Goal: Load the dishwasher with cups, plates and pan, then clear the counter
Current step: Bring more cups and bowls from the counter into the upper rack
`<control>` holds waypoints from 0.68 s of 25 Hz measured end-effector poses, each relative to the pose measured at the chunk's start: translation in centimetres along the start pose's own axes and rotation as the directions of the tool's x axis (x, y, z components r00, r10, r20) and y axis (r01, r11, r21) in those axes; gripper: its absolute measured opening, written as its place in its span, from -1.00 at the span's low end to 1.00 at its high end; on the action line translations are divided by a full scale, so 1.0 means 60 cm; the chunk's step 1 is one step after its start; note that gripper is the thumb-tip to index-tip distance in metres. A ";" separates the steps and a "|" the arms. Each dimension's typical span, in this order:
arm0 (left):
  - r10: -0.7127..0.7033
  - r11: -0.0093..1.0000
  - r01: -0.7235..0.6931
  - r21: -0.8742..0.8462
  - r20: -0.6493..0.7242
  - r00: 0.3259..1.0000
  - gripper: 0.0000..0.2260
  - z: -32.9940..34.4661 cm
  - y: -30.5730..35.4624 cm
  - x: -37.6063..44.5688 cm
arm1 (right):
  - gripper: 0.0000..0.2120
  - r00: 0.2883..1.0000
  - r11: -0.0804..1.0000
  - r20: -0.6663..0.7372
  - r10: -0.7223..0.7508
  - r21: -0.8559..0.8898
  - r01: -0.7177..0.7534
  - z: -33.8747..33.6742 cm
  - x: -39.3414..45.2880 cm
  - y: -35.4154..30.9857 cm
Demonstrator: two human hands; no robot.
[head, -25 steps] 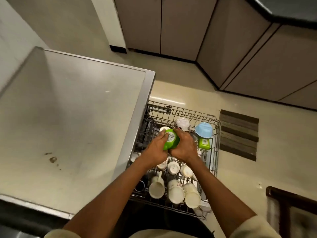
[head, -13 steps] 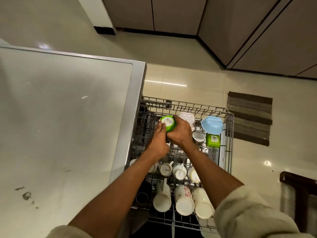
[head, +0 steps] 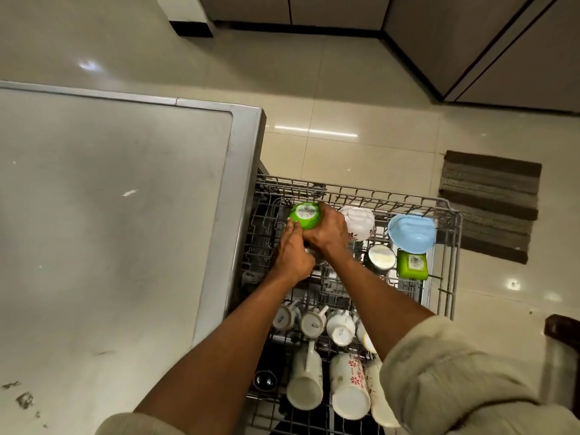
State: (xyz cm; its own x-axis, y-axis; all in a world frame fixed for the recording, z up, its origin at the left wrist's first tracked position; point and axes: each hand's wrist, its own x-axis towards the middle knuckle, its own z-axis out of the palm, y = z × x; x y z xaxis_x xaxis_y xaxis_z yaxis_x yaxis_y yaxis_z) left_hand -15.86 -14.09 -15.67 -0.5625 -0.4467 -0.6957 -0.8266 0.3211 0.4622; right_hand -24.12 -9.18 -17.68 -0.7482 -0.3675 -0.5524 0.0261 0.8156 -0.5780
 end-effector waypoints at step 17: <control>-0.064 0.995 0.060 0.075 0.048 0.997 -0.17 0.010 -0.017 0.028 | -0.36 0.948 0.880 0.200 -0.246 -0.365 0.306 0.041 0.026 0.036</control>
State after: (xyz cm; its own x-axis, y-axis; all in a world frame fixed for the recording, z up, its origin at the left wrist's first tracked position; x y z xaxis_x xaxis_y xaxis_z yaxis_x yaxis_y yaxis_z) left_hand -15.97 -14.65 -17.66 -0.5074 -0.4254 -0.7494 -0.8552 0.3554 0.3773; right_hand -23.63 -9.09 -21.26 -0.5831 -0.6390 -0.5017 -0.4475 0.7681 -0.4581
